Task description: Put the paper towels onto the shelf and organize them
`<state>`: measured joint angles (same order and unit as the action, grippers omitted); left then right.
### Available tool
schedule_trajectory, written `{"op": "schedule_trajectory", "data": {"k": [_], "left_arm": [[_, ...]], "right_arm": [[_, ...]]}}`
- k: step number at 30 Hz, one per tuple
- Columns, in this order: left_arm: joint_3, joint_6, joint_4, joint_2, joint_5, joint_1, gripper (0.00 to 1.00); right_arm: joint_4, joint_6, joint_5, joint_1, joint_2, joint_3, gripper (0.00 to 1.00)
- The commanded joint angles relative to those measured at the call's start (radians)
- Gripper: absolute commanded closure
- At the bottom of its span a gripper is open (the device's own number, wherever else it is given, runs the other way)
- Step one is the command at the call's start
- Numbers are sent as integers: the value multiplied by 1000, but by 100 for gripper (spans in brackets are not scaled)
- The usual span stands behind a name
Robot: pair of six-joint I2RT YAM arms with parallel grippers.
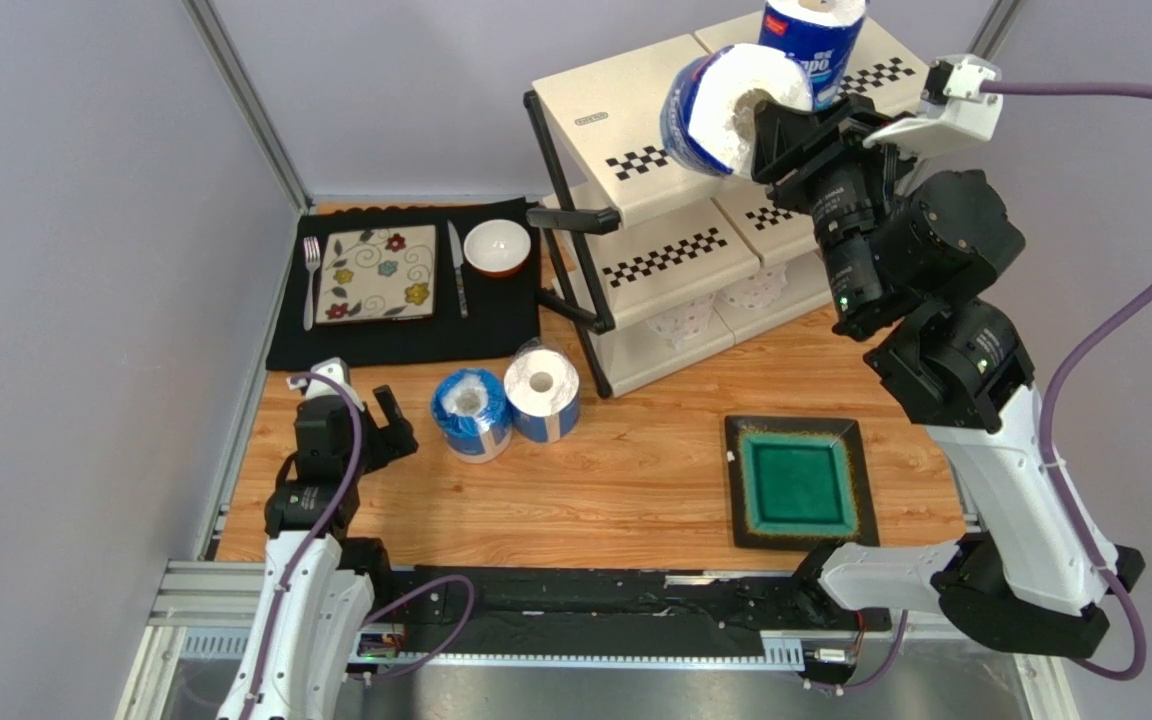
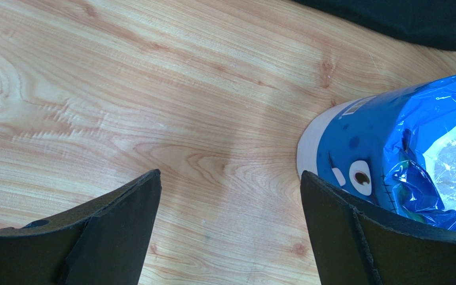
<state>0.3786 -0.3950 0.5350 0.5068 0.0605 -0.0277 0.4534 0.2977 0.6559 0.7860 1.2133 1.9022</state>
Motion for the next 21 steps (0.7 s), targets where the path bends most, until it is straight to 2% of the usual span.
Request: {"op": "schedule_trajectory", "data": {"k": [1, 10, 21], "left_arm": [[3, 7, -23, 1, -11, 0, 4], [3, 7, -24, 1, -13, 0, 4], [3, 8, -24, 6, -19, 2, 4]], "right_arm": [[-101, -46, -45, -57, 84, 101, 79], [-87, -52, -76, -152, 199, 199, 80], [-7, 107, -238, -315, 253, 228, 80]]}}
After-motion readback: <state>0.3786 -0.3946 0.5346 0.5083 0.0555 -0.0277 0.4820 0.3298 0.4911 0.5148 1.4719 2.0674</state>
